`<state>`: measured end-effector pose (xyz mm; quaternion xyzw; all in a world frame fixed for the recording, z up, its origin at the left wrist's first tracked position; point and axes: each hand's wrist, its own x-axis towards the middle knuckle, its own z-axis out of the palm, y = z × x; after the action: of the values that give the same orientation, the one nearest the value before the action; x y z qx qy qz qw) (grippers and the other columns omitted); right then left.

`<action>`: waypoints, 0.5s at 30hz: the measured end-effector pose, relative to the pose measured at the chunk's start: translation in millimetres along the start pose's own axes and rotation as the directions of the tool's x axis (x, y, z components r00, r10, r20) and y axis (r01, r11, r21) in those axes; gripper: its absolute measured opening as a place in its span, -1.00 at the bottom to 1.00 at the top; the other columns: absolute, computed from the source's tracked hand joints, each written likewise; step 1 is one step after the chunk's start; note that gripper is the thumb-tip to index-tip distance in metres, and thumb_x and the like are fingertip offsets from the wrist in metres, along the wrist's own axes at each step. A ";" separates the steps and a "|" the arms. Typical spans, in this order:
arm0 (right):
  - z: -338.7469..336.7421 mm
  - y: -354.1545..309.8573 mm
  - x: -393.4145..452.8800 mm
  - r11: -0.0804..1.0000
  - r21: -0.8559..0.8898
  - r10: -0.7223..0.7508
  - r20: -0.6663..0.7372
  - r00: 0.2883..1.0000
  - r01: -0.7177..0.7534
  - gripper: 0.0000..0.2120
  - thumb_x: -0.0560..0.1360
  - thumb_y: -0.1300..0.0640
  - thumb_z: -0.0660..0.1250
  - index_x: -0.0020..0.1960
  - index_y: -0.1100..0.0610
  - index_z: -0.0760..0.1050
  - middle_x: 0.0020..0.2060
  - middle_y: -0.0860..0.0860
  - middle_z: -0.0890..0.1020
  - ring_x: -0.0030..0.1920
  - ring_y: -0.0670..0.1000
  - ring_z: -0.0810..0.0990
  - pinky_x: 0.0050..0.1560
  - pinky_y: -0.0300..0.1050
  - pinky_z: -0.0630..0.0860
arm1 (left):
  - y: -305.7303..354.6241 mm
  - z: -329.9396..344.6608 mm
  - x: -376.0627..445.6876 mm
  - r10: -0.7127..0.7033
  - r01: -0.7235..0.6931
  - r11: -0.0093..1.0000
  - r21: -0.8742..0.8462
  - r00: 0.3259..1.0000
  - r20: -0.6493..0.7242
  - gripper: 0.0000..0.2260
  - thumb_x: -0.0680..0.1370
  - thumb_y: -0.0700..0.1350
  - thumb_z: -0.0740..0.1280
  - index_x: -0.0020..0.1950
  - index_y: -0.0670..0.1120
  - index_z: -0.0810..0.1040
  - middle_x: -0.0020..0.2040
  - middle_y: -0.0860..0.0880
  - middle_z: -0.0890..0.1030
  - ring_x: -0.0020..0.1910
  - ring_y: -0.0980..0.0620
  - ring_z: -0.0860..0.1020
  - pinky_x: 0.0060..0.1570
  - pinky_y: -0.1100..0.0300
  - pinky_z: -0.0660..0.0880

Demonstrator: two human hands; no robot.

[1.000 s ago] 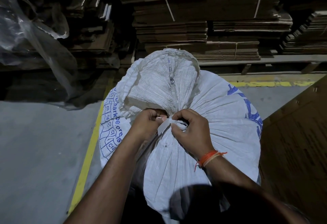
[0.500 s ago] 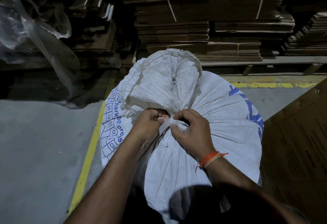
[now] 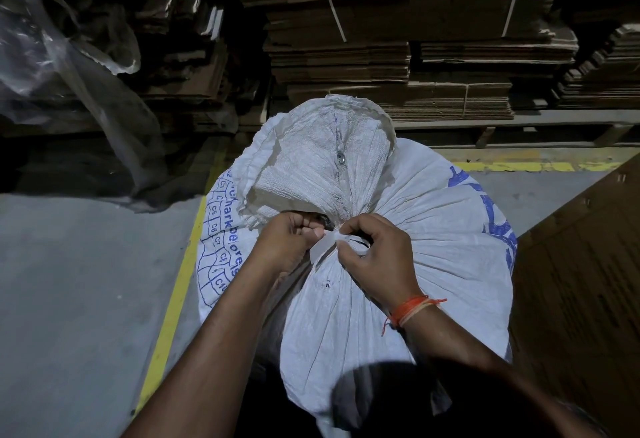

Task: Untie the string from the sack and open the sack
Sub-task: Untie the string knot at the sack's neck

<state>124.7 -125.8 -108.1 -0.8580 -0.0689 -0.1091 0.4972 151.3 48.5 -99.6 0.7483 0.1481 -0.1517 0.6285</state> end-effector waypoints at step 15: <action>0.2 -0.3 0.0 1.000 0.012 0.006 0.007 1.000 -0.006 -0.88 0.38 0.21 0.50 -0.15 0.04 0.61 -0.21 -0.10 0.65 -0.12 -0.08 0.65 -0.06 -0.01 0.62 | 0.5 3.7 -2.2 0.011 -0.011 1.000 0.002 1.000 0.020 -0.89 0.59 -0.28 0.42 -0.13 -0.15 0.65 -0.22 -0.12 0.67 -0.27 0.02 0.58 -0.24 0.24 0.53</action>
<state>124.6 -125.5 -107.9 -0.8557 -0.0688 -0.1040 0.5022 149.3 44.8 -98.8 0.7483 0.1376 -0.1559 0.6299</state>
